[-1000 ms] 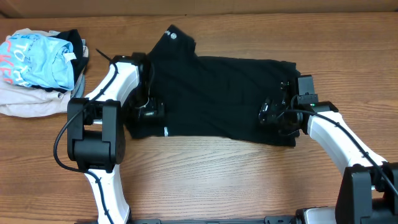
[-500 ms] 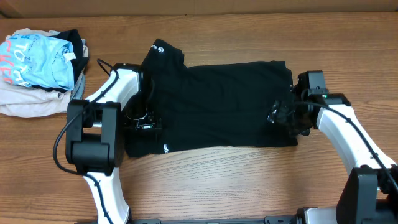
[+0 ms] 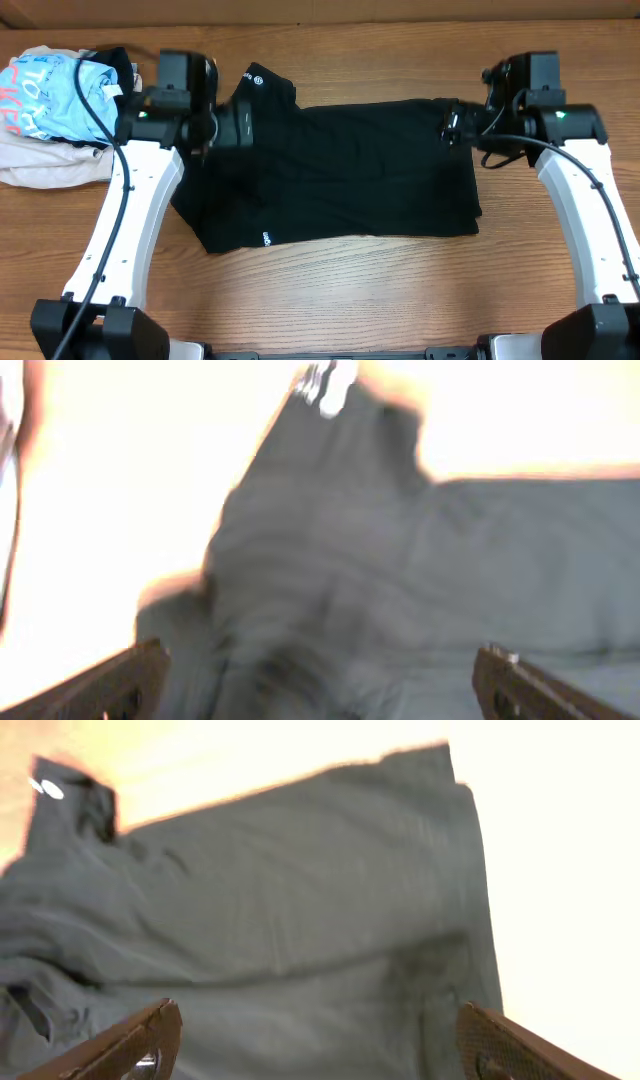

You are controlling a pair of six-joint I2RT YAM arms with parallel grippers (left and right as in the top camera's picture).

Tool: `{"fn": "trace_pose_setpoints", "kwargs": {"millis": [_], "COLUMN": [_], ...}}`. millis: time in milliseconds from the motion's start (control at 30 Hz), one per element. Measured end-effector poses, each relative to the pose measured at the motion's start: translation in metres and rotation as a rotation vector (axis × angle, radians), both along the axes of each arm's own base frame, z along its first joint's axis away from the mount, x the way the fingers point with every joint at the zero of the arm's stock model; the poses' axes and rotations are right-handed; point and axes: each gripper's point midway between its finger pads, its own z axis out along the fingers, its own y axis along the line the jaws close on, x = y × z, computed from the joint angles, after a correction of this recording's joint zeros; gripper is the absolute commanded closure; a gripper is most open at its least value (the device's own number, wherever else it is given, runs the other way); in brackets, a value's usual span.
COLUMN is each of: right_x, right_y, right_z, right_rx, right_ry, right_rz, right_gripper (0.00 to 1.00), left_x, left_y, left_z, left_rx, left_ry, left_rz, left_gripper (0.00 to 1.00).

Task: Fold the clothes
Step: 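Move both grippers to the shirt's top corners and grasp them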

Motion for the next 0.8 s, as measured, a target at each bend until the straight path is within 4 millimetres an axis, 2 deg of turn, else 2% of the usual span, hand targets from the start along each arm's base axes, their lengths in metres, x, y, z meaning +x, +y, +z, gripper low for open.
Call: {"fn": "trace_pose_setpoints", "kwargs": {"millis": [67,133,333,500,633,800], "right_x": [0.004,0.003,-0.008,-0.012,-0.012,-0.012], "right_y": [0.000,0.000,0.000,0.000,-0.001,-0.002], "right_z": [0.007,0.009,0.003,0.001,0.001,0.000], "right_rx": [-0.004,-0.007,-0.011,-0.014,-0.018,-0.023], "right_ry": [-0.024,-0.025,0.027,0.045,0.045,0.046], "right_rz": [0.008,0.013,0.021,0.023,0.022,0.020], "right_gripper": [0.09,0.09,0.09,0.09,0.09,0.10], "left_x": [0.023,0.036,0.111,0.156,0.173,0.178], "left_y": [-0.007,-0.010,-0.027,-0.034,-0.034,-0.024], "left_z": [0.010,0.009,-0.030,-0.065,-0.093,-0.120], "left_rx": [-0.004,0.001,0.028,0.044,0.053,0.085], "left_ry": [-0.086,-0.098,0.000,0.043,0.063,0.098], "left_rz": [-0.045,-0.074,-0.184,-0.223,-0.222,-0.192], "left_gripper": [0.00,0.00,0.00,0.00,0.00,0.02]}}
